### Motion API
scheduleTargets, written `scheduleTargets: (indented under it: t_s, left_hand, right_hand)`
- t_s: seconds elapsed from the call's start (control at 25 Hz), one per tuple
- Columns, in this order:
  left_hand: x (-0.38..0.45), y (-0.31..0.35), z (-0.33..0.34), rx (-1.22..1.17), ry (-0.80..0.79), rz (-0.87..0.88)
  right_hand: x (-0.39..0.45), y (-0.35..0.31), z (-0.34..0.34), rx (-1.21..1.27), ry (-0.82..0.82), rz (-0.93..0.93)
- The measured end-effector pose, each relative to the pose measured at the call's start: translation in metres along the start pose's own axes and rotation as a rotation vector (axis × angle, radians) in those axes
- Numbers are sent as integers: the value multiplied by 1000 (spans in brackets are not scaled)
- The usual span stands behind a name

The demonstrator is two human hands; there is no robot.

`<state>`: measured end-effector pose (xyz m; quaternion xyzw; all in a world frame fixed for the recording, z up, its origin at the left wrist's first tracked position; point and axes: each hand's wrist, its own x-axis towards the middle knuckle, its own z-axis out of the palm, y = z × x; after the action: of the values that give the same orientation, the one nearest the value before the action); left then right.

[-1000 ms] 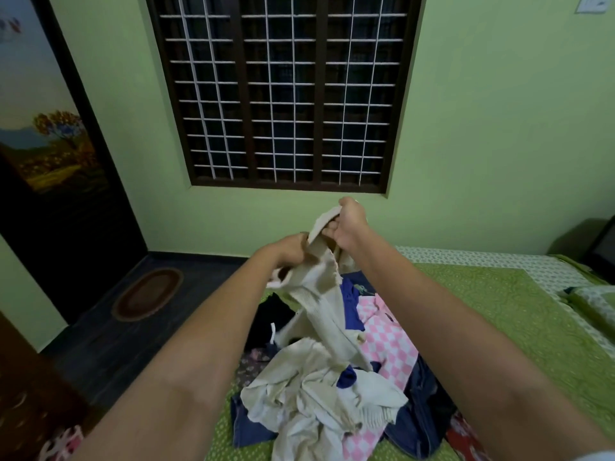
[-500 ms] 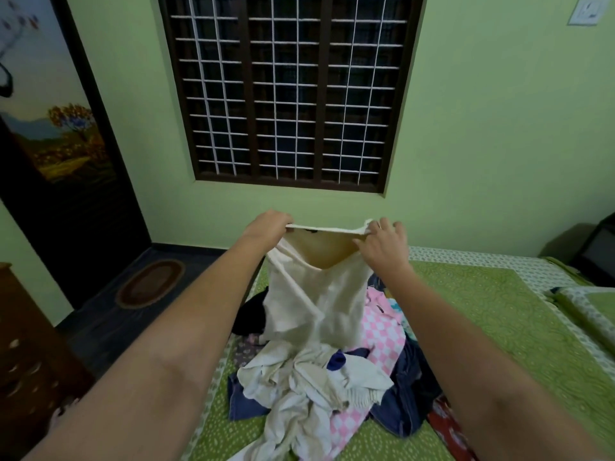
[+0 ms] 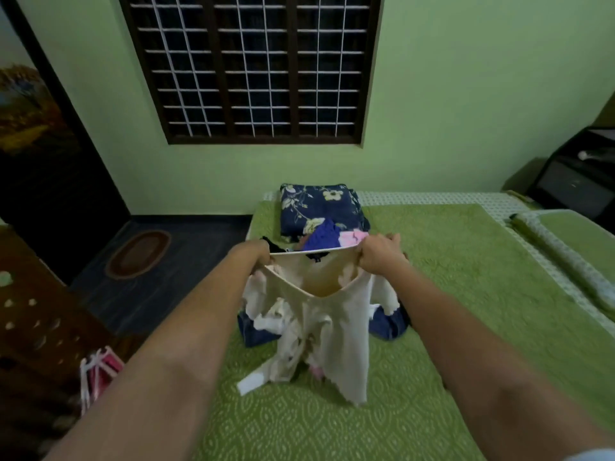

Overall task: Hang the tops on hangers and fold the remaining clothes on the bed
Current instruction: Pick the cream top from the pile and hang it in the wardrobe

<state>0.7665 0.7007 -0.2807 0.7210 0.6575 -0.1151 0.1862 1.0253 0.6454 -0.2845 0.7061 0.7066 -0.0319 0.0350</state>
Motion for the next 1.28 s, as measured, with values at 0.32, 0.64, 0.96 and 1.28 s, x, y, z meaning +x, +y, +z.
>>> scheduleTargets:
  t_s: [0.32, 0.64, 0.96, 1.28]
  left_hand:
    - [-62, 5, -49, 13, -154, 254]
    - [65, 44, -44, -140, 342, 2]
    - [161, 6, 35, -489, 244, -122]
    - [65, -234, 135, -643, 173, -569]
  right_hand:
    - [-37, 18, -37, 144, -148, 133]
    - [101, 47, -37, 261, -187, 12]
    - [196, 37, 64, 439, -202, 181]
    - [206, -203, 144, 354, -587, -182]
